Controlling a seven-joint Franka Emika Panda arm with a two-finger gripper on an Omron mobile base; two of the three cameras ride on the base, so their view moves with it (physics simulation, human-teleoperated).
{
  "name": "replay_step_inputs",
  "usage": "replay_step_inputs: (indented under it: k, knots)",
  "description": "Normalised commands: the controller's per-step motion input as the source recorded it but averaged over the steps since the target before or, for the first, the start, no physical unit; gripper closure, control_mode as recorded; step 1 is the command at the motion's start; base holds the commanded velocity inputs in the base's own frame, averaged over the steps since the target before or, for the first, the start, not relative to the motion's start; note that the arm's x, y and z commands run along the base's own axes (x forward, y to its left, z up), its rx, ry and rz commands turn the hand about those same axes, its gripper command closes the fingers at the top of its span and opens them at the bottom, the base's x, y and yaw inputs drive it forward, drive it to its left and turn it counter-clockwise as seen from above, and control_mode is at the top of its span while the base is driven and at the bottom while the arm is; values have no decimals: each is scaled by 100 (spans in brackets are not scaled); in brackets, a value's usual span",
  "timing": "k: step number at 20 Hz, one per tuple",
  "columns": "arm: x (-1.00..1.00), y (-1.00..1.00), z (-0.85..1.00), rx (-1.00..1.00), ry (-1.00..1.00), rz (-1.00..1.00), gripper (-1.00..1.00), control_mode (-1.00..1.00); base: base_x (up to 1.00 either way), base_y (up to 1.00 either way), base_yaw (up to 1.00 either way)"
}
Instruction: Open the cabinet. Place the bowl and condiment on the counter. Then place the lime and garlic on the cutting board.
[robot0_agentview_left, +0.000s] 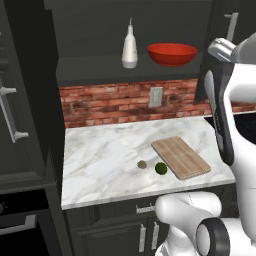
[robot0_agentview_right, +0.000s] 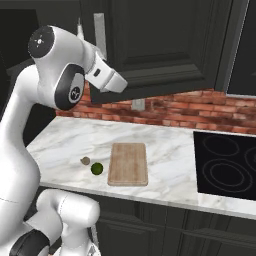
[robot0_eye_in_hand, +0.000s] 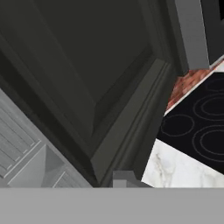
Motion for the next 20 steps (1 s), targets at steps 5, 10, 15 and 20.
replay_step_inputs:
  k: [5,10,15,20]
  knots:
    - [-22,-100,-56,4,0,0,100,-100,0,0,0]
    - [-3,-91,-55,1,-1,0,100,-100,0,0,0]
    - [-3,-33,-41,0,0,0,100,-100,0,0,0]
    - [-39,0,-14,0,-3,0,-100,-100,0,0,0]
